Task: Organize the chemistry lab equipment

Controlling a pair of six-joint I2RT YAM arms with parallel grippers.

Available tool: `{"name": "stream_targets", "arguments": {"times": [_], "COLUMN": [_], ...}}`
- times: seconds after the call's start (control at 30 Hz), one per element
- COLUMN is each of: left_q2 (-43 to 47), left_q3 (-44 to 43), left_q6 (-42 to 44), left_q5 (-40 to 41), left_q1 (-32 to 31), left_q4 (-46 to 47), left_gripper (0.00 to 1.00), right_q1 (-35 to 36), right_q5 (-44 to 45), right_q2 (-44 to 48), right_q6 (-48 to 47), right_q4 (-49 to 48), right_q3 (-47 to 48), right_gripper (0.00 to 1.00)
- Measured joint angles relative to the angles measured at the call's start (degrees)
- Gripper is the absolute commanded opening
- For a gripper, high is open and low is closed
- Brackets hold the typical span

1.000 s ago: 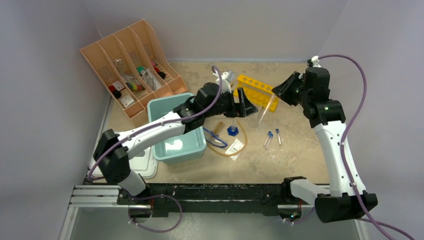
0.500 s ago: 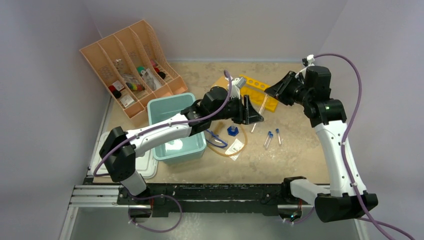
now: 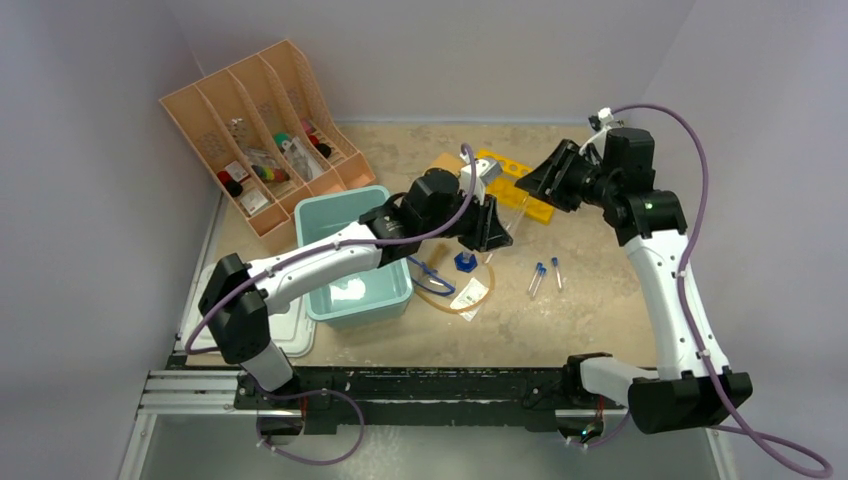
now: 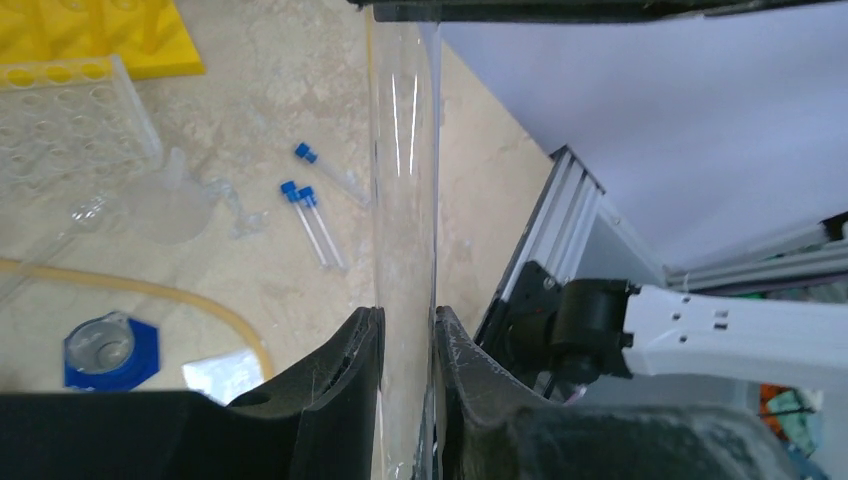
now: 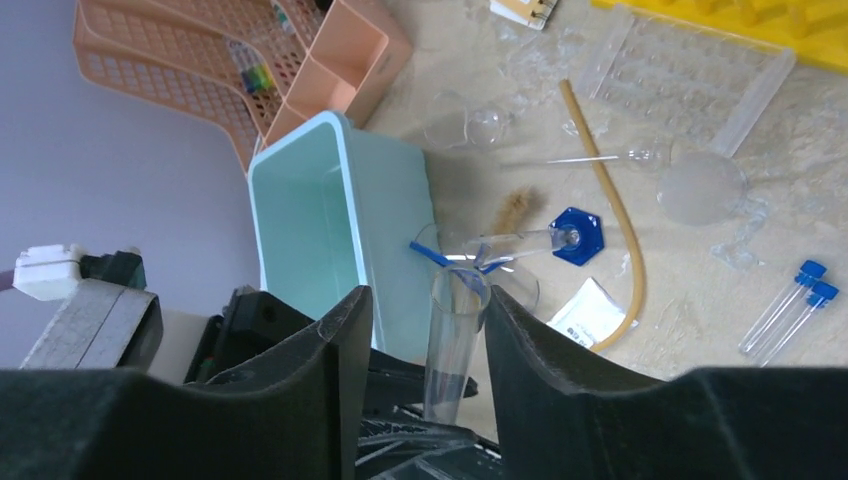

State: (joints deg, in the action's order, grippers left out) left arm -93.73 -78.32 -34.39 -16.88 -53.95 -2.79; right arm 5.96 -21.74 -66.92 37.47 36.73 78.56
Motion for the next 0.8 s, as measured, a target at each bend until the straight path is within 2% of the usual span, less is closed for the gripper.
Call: {"name": "stream_targets", "arguments": {"times": [0.13,0.23,0.37,0.63,0.7,0.8], "left_q2": [0.76,3.04,5.62,6.49,6.49,6.45], "left_q3": [-2.08,-2.08,-2.08,-2.8,-3.19,-3.72], "left_q6": [6.78,9.94,12.72,17.51,18.45,19.54], "left_q5": [-2.62,-5.97,-10.27,-17.62,-18.71,-19.43], "left_q1": [1.9,4.79,8.46,10.86,10.99,11.45], "left_q4": [-6.29,-8.59,-9.4,-11.67,-12.61,-13.2], "left_gripper": [0.0,0.0,0.0,0.0,0.0,0.0], "right_q1": [-0.02,-0.02,0.0,0.02,0.04,0.04], "right_q5": [-3.61,-6.54,-10.05,-17.2,-18.71,-20.04], "right_q2": [-0.5,-0.52,-0.59,-2.36,-3.89,-5.53], "right_q6": [0.66,1.53,2.01,4.61,5.27,5.84], "right_q4": [-0.07,-0.83,-1.55,-9.25,-10.71,-10.97], "right_q3": [0.2,0.28,0.28,0.22,0.22,0.22], "right_gripper": [0.58,0.64,0.66,0.64,0.6,0.47]}}
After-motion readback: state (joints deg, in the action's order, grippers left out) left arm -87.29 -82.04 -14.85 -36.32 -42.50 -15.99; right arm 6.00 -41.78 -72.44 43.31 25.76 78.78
